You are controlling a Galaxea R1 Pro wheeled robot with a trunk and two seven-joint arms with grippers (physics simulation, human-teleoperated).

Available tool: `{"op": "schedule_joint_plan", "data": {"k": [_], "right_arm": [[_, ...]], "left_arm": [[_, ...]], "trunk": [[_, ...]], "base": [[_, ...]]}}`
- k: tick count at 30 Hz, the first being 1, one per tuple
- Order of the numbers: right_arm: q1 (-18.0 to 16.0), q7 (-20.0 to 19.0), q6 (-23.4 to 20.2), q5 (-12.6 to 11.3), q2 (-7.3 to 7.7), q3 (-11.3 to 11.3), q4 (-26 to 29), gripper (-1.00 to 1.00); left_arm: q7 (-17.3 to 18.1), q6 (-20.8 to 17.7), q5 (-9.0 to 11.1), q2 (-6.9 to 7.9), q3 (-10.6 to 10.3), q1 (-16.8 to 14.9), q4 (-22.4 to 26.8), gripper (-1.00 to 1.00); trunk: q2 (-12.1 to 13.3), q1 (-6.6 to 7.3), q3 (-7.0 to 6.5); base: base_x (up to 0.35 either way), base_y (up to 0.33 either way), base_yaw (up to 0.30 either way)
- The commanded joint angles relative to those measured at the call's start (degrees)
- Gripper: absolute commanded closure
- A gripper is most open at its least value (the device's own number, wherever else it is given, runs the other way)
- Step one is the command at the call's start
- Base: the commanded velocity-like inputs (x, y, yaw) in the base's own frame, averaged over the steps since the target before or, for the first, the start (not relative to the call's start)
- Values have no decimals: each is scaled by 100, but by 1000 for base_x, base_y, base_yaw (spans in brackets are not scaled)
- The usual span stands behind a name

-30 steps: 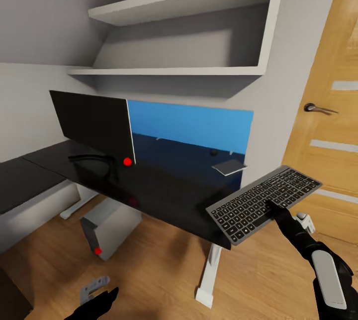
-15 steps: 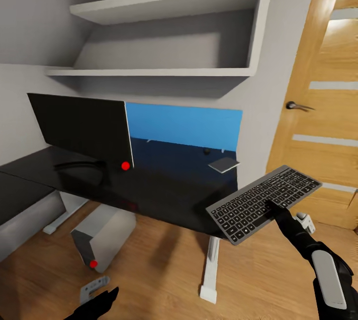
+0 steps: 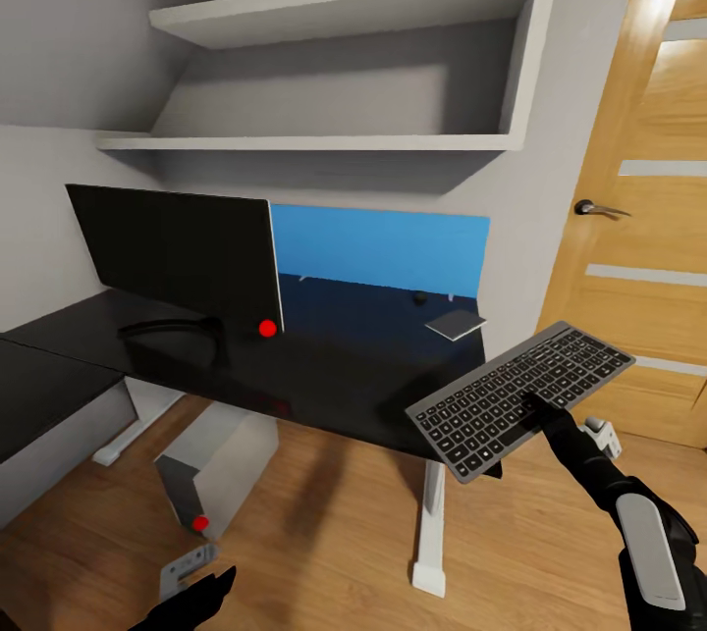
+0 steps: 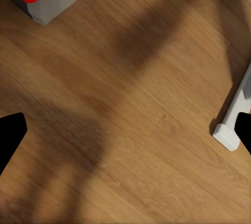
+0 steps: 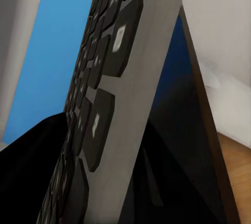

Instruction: In the bedroom, organize the workspace by keeping the computer under the desk, ensuring the monitor is on the desk, placing the keyboard on the desk next to the monitor, placing the mouse on the desk next to the keyboard, moving the folder from the swivel chair onto the desk next to the mouse, stacking the notebook on top of the folder with the pen on top of the notebook, and positioning the swivel chair next to the desk.

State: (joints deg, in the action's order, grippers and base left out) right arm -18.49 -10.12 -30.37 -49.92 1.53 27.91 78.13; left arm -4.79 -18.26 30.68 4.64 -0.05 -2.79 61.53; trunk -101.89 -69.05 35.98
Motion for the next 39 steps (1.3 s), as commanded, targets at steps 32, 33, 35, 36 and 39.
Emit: {"op": "schedule_joint_plan", "data": {"k": [32,33,35,36,39], "right_arm": [[-23,2656,4351,-90,-1153,-2572,60,100],[-27,2703,4417,-92,-1153,-2639,57,100],[-49,2868,4587,-97,-1153,-2803,32,100],[-71,3034,4675,-248,-1153,-2883,-129,100],[-135,3126,4824,-759,-1153,-2949,-465,100]], "left_arm": [[-40,-11,60,-7,-144,-2,-159,-100],[-40,-11,60,-7,-144,-2,-159,-100],[-40,-11,60,-7,-144,-2,-159,-100],[-42,-11,60,-7,-149,-2,-159,-100],[-41,-11,60,-7,-152,-2,-159,-100]], "trunk": [[-3,1,6],[-3,1,6],[-3,1,6],[-3,1,6],[-3,1,6]], "base": [[0,1,0],[0,0,0],[0,0,0],[0,0,0],[0,0,0]]}}
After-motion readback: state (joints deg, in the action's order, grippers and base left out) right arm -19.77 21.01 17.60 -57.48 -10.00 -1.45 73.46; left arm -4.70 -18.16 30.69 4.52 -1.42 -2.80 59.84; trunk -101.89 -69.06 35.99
